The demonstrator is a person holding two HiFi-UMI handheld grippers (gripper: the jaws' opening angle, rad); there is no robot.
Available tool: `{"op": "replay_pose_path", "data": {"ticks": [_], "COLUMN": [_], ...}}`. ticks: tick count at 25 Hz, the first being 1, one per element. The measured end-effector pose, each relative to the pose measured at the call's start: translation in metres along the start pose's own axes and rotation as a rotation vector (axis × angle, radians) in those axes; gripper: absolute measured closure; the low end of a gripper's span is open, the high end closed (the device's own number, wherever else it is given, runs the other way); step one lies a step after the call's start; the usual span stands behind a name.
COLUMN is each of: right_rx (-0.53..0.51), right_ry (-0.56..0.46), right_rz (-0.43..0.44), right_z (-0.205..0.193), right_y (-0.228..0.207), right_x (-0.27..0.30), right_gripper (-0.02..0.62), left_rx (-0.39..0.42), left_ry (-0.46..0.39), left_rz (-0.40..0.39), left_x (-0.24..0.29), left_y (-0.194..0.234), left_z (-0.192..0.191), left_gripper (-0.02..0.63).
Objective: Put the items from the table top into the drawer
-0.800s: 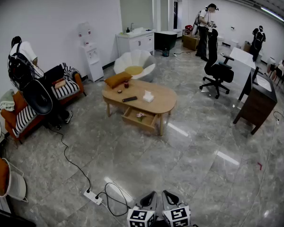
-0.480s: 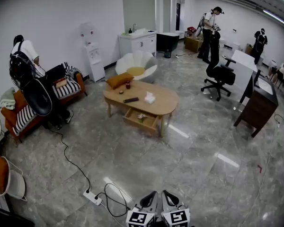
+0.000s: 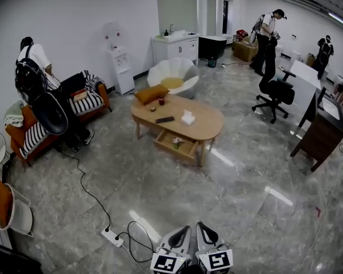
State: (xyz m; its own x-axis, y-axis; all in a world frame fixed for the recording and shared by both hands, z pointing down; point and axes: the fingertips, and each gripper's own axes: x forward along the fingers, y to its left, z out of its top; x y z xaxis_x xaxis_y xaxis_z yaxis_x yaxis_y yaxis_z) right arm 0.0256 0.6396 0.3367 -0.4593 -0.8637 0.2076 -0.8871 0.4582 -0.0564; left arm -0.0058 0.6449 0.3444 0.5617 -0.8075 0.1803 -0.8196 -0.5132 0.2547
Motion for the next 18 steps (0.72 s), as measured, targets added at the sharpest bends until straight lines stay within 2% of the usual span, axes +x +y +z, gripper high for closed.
{"op": "replay_pose_path", "data": {"ticks": [6, 18], "right_rx": [-0.017, -0.053], "right_ry": [0.024, 0.03], "right_rz": [0.041, 0.097], "right_z": [0.003, 0.04], "right_y": [-0.038, -0.123], "right_x": [0.04, 0.117], "right_gripper": [0.592, 0.592], "left_rx": [-0.004, -0.028], "left_ry": [-0.017, 0.005], "left_rz": [0.029, 0.07], "left_x": [0.057, 0.17], "left_y": [0.015, 0.032], "left_z": [0.02, 0.049], "left_gripper": [0.597, 0.597]}}
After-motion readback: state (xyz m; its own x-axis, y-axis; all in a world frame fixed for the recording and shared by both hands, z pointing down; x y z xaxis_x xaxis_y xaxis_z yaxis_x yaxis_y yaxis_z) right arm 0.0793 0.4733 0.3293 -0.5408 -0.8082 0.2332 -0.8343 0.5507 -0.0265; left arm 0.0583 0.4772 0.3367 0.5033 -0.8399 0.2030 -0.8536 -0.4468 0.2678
